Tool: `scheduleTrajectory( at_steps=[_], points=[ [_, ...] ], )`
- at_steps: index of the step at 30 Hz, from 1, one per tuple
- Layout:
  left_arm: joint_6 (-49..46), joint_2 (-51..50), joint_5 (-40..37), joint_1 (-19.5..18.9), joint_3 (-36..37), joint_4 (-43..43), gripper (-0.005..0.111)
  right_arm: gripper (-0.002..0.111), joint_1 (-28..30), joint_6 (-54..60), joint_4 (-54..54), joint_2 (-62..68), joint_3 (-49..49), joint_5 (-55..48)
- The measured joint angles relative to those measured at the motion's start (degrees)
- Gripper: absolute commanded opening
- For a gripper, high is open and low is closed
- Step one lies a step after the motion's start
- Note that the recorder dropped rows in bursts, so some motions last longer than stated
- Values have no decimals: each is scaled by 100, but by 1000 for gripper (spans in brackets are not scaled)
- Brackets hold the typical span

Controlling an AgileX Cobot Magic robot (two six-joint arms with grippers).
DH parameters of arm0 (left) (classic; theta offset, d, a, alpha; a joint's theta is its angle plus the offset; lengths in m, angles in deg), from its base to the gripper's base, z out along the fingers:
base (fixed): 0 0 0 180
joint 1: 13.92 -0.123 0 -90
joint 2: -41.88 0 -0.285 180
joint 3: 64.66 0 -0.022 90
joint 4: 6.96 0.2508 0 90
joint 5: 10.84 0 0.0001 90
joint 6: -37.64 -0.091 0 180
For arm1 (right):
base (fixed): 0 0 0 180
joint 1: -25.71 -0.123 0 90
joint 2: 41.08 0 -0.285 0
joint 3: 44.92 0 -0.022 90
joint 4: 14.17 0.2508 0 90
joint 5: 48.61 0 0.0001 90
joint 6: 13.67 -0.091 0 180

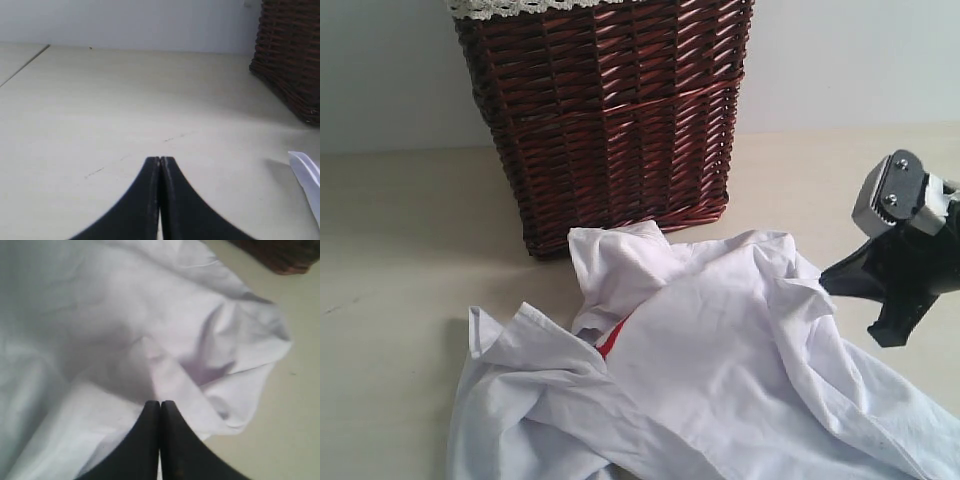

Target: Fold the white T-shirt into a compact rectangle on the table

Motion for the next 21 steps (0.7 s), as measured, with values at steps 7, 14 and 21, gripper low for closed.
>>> scheduleTrajectory(
  at_steps=[7,14,21],
  points=[
    [0,0,0,0,0,0,0,0,374,-79,-192,-772,0,1624],
    [0,0,0,0,0,0,0,18,471,77,-325,27,0,-1591],
    [0,0,0,0,0,0,0,56,471,77,-460,595,0,-876]
  ],
)
